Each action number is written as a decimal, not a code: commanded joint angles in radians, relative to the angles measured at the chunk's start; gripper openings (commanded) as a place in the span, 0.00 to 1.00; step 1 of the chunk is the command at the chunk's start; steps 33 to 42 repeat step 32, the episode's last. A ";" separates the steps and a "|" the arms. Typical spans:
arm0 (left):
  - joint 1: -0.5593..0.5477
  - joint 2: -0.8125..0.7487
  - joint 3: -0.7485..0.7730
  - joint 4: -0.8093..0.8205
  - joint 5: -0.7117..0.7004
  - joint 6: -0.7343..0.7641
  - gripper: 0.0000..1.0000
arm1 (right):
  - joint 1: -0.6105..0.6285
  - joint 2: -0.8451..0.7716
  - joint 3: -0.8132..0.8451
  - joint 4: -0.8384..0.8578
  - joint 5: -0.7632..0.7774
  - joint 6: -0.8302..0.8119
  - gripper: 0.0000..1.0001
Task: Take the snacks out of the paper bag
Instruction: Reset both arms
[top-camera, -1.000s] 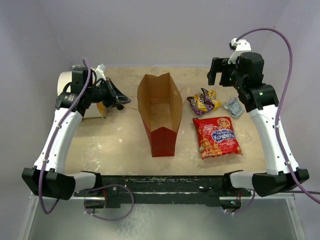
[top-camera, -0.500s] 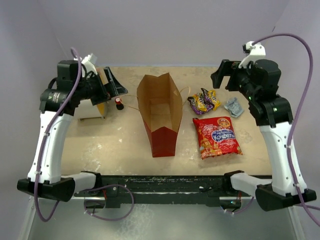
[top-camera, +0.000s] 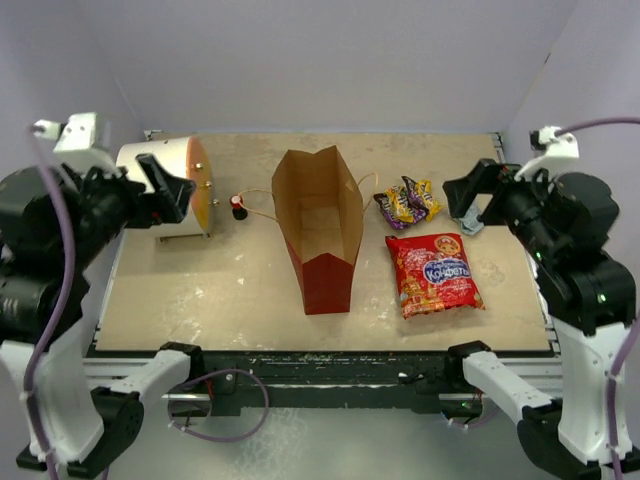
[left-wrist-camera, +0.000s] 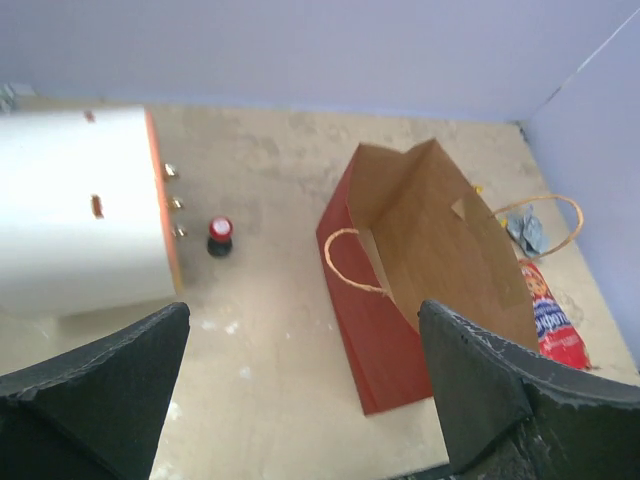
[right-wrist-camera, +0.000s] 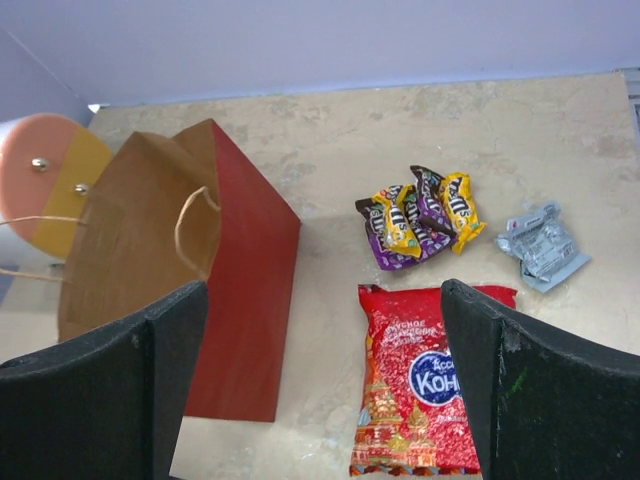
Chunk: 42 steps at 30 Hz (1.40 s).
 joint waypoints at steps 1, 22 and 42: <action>0.001 -0.102 0.028 0.121 -0.052 0.117 0.99 | 0.004 -0.098 0.061 -0.058 0.004 0.041 1.00; 0.001 -0.145 -0.034 0.159 -0.019 0.031 0.99 | 0.004 -0.121 0.109 -0.085 0.146 0.053 1.00; 0.001 -0.127 -0.031 0.161 -0.014 0.037 0.99 | 0.003 -0.135 0.141 -0.057 0.178 0.003 1.00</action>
